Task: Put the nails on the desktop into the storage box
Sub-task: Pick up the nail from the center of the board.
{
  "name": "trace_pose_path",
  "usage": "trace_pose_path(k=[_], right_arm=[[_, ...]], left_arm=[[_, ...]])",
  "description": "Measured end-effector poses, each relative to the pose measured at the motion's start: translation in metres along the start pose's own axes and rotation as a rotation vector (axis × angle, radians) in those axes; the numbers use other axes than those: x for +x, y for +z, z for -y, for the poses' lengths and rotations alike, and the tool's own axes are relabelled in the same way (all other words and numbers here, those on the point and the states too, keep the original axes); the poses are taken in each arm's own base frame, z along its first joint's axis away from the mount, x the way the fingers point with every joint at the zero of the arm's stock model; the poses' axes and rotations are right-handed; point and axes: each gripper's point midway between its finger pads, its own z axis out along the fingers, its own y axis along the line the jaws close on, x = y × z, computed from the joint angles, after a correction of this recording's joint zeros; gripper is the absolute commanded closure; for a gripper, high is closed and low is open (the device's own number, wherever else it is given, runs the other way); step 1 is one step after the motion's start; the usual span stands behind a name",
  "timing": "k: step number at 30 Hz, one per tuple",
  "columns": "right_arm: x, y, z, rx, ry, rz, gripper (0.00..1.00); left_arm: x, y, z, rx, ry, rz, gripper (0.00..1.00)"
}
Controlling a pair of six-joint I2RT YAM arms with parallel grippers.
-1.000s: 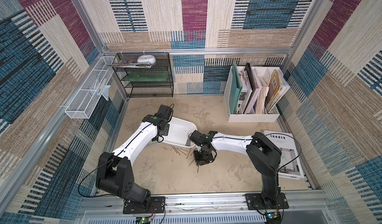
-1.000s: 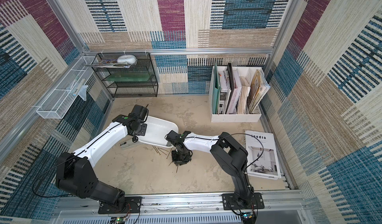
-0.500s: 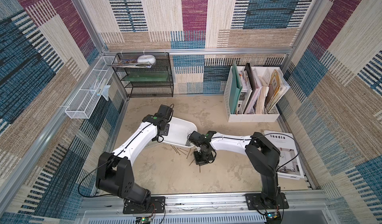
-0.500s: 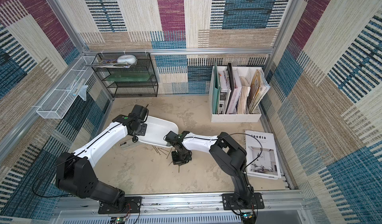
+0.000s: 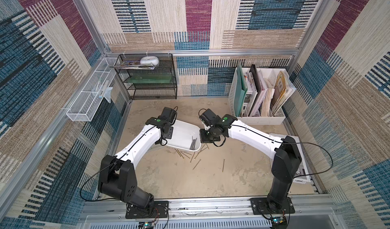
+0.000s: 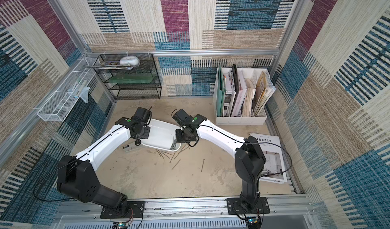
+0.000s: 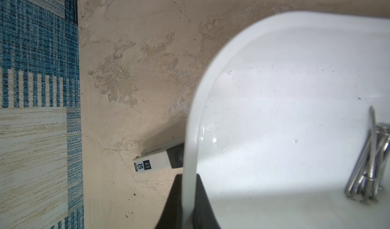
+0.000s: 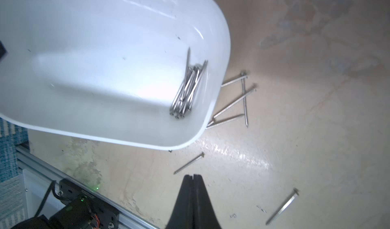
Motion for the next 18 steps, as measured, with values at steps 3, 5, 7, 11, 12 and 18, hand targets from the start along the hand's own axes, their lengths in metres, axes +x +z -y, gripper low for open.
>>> trace_pose_path(k=[3,5,7,11,12,18], right_arm=[[-0.005,0.008,0.0,0.004,-0.005,-0.01,0.96],[0.009,0.012,0.013,0.041,0.002,-0.048,0.7],[0.03,0.009,0.038,0.112,0.02,-0.081,0.57],[0.093,-0.019,0.086,0.165,0.112,-0.135,0.5],[0.108,-0.023,0.096,0.171,0.14,-0.148,0.47],[0.191,-0.021,0.153,0.223,0.319,-0.249,0.42]], left_arm=[[0.0,0.0,0.0,0.0,0.002,0.0,1.0],[0.0,0.0,0.0,0.0,0.003,0.0,1.0],[0.0,0.0,0.0,0.0,0.003,0.0,1.0],[0.0,0.001,0.001,0.004,0.005,-0.003,1.0],[0.0,0.001,0.001,0.004,0.004,-0.002,1.0],[0.0,0.001,0.002,0.01,0.005,-0.004,1.0]])
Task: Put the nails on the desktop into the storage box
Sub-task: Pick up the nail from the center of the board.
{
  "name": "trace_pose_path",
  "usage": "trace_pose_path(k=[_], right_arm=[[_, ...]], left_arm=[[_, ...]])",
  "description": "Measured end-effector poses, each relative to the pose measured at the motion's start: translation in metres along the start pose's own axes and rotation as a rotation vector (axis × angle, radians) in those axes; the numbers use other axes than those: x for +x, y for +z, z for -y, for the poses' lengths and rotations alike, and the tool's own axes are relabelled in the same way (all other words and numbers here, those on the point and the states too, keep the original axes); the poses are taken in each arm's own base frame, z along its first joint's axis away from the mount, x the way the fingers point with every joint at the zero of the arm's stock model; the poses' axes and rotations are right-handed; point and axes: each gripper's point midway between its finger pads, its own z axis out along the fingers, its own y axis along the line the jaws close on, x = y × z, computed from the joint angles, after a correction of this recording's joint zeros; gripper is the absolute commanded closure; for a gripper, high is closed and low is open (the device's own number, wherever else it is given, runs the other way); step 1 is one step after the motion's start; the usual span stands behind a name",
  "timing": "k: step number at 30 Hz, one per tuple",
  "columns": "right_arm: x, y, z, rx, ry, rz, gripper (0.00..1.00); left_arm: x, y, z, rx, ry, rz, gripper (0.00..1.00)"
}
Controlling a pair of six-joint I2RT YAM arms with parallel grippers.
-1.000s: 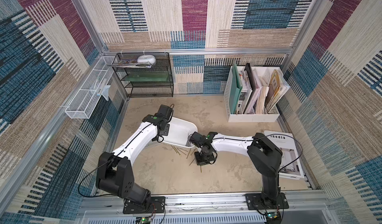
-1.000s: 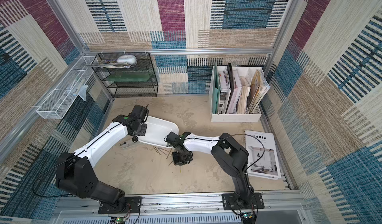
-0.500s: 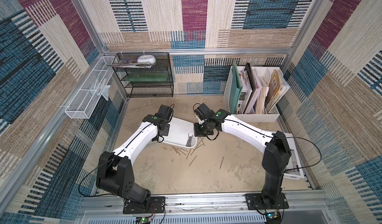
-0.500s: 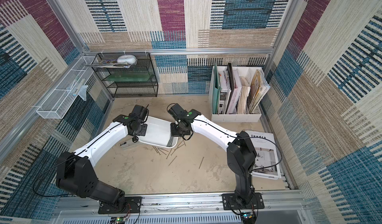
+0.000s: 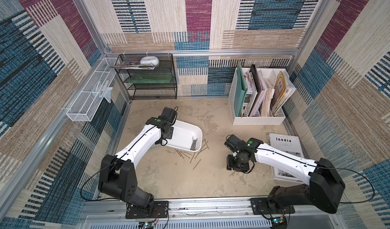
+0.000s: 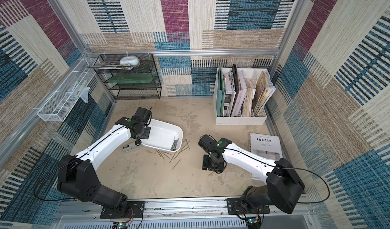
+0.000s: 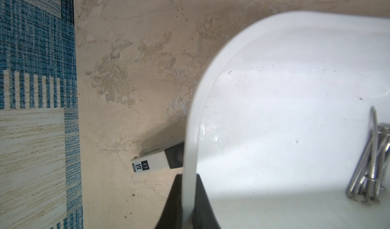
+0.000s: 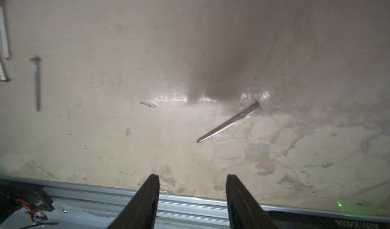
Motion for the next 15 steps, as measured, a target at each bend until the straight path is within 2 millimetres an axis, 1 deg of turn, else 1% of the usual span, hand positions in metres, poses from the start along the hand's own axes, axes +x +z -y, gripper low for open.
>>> trace_pose_path(k=[2,7,11,15], right_arm=[[0.008,0.01,0.012,0.0,0.047,-0.021,0.41],[0.006,0.027,0.03,0.003,0.129,-0.03,0.39],[0.0,0.038,0.033,0.012,0.149,-0.05,0.39],[-0.002,0.04,0.034,0.044,0.151,-0.095,0.4]], left_arm=[[0.0,0.0,0.0,0.001,0.0,0.0,1.0],[0.0,0.0,0.0,0.001,0.001,0.0,1.0],[0.0,-0.001,0.001,0.003,0.0,0.001,1.0],[0.0,-0.002,0.001,0.009,-0.002,0.004,1.0]])
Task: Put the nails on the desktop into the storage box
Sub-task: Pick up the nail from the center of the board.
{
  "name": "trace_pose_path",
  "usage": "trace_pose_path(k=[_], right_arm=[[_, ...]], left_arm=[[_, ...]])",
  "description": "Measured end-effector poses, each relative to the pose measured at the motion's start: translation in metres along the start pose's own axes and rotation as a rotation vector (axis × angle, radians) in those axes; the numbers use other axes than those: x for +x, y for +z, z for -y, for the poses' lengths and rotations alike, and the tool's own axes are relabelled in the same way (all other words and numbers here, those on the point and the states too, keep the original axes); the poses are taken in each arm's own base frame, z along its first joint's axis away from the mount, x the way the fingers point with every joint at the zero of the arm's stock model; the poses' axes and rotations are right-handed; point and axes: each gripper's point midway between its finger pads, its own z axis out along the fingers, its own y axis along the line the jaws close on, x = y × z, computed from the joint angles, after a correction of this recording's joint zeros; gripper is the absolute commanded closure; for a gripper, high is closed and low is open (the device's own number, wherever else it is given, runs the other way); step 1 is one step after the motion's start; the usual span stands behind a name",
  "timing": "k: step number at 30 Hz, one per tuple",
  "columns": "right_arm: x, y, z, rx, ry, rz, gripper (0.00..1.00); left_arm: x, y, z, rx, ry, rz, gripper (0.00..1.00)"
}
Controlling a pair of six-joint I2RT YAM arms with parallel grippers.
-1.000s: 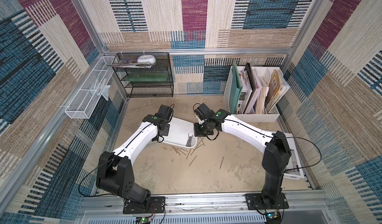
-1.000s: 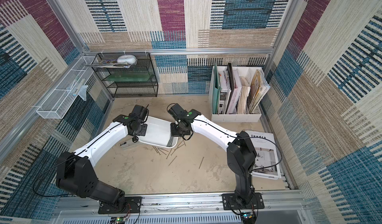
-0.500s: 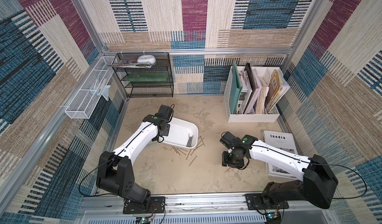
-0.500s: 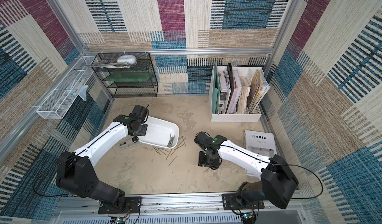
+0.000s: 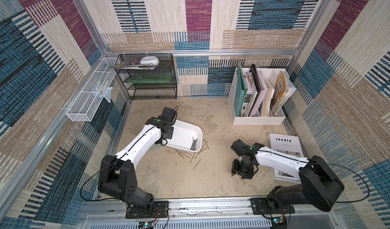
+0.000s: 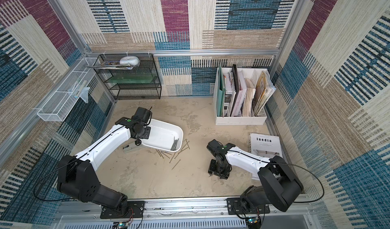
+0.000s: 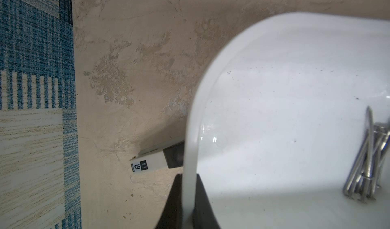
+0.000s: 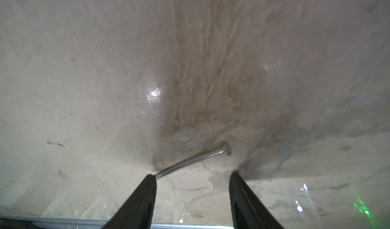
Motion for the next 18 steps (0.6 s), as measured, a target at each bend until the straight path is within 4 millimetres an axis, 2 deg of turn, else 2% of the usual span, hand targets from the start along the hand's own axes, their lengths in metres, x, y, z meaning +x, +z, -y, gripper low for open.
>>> trace_pose_path(k=[4,9,18], right_arm=[[0.0004,0.0034,0.0032,0.052,-0.02,-0.053,0.47],[0.0015,0.0067,0.007,0.145,-0.068,-0.136,0.5],[0.0042,0.01,0.0029,0.225,-0.135,-0.262,0.89]], left_arm=[[0.0001,-0.0001,0.0009,0.006,0.0,0.0,1.0],[0.0001,-0.0003,0.0018,0.011,0.0,0.0,1.0],[-0.0001,-0.0013,0.0016,0.012,0.004,0.002,1.0]])
